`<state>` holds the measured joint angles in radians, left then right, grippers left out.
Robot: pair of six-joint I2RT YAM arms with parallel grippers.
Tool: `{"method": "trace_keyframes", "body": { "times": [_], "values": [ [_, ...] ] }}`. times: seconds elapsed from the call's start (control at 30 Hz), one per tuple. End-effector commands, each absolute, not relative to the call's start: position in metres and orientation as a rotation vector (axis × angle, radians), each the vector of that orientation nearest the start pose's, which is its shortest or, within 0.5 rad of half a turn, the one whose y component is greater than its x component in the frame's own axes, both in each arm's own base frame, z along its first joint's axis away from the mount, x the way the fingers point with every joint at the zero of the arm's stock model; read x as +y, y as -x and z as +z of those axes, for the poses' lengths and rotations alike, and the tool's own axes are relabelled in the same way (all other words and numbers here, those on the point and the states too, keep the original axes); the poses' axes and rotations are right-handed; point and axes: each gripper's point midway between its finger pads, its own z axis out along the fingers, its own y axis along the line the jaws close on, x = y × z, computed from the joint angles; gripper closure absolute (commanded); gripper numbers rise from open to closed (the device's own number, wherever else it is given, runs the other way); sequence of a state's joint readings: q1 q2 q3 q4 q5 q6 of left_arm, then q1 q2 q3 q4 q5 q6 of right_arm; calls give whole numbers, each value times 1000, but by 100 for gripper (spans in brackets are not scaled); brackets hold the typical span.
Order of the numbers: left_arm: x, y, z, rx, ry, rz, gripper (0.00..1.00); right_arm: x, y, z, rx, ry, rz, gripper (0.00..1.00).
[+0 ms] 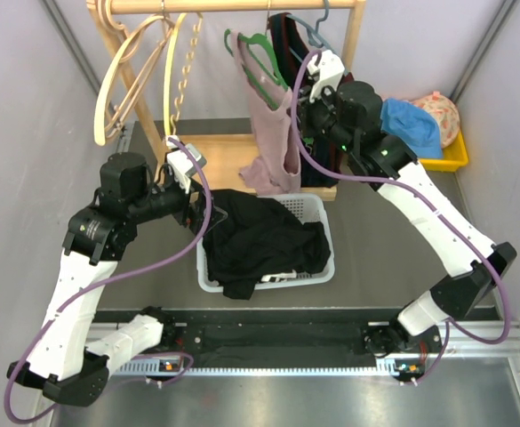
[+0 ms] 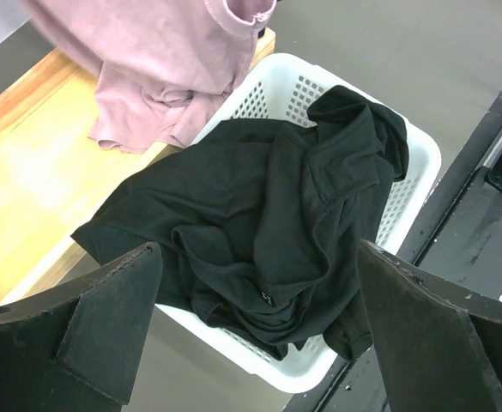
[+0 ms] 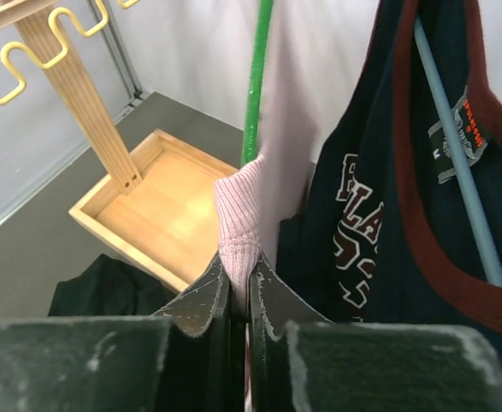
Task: Remove the tank top from the hanger
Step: Pick up the hanger from the clothesline.
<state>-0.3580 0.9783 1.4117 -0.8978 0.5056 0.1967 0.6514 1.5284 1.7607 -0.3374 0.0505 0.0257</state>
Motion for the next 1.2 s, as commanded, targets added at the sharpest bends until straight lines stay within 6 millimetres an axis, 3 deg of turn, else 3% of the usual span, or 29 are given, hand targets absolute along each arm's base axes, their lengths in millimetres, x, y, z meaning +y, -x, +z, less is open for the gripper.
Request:
{"method": "trace_keyframes", "body": {
  "times": [0.0, 0.4, 0.67, 0.83, 0.93, 0.97, 1.07, 1.17],
  "values": [
    [-164, -223, 364, 1772, -850, -585, 1, 276, -376, 459, 1528, 475, 475, 100],
    [-165, -222, 362, 1772, -867, -594, 1, 249, -371, 537, 1318, 368, 406, 100],
    [-167, -222, 361, 1774, -873, -602, 1, 236, -365, 558, 1244, 331, 376, 100],
    [-166, -221, 363, 1769, -870, -600, 1, 238, -361, 547, 1242, 351, 388, 100],
    [-165, -222, 365, 1767, -865, -597, 1, 238, -354, 534, 1263, 382, 402, 100],
    [-165, -221, 366, 1763, -865, -598, 1, 239, -352, 521, 1301, 405, 405, 100],
    [-165, -221, 367, 1760, -867, -596, 1, 242, -333, 505, 1349, 465, 464, 100],
    [-165, -220, 370, 1752, -867, -596, 1, 232, -310, 492, 1395, 482, 505, 100]
  ]
}}
